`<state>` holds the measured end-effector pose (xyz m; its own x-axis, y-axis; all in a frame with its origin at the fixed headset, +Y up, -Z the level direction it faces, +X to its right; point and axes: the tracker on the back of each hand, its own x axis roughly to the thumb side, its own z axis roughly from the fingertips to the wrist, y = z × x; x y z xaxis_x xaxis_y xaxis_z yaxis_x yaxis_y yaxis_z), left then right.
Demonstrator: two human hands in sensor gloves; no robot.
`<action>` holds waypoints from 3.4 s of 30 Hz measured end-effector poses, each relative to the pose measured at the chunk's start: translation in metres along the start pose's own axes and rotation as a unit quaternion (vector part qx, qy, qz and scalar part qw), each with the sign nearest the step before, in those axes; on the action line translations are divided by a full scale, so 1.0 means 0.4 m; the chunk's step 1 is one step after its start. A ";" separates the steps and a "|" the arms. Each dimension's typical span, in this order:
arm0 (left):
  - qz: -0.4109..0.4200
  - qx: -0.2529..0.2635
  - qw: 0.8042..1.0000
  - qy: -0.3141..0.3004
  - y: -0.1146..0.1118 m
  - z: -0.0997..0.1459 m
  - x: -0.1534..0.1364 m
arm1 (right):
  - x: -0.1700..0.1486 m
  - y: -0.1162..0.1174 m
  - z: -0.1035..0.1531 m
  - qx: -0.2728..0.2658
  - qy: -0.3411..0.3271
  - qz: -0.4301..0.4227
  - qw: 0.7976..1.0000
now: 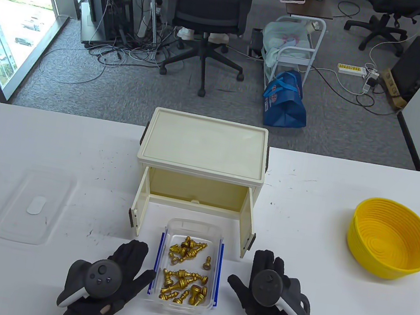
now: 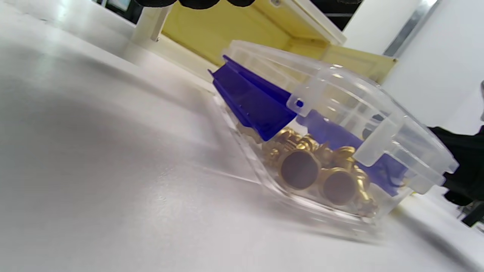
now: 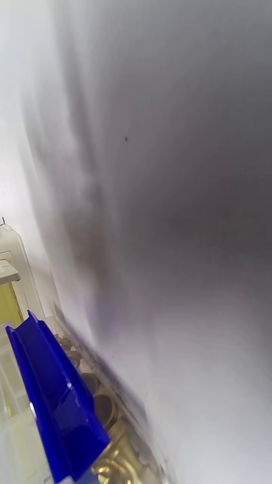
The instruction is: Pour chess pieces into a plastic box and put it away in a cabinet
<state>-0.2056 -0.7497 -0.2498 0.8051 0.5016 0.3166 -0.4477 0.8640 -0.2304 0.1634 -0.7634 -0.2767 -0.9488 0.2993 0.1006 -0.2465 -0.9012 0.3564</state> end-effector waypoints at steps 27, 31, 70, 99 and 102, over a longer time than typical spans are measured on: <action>-0.213 0.053 0.889 0.402 0.304 -0.118 -0.350 | -0.015 0.019 -0.012 0.032 0.010 -0.003 0.999; -0.273 0.000 0.850 0.450 0.252 -0.147 -0.406 | -0.019 0.017 -0.007 0.029 0.011 -0.005 0.999; -0.360 0.177 0.841 0.364 0.420 -0.164 -0.232 | -0.028 0.012 -0.005 0.022 0.005 -0.019 1.000; 0.392 0.066 0.917 0.041 0.395 -0.154 0.112 | -0.039 0.009 0.001 0.014 0.007 -0.031 0.999; 0.420 0.033 0.906 0.047 0.331 -0.149 0.093 | -0.039 0.009 0.001 0.015 0.008 -0.030 0.999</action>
<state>-0.2120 -0.6192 -0.3233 0.1985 0.9798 -0.0252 -0.9370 0.1822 -0.2980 0.1776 -0.7713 -0.2764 -0.9352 0.3483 0.0640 -0.2980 -0.8715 0.3894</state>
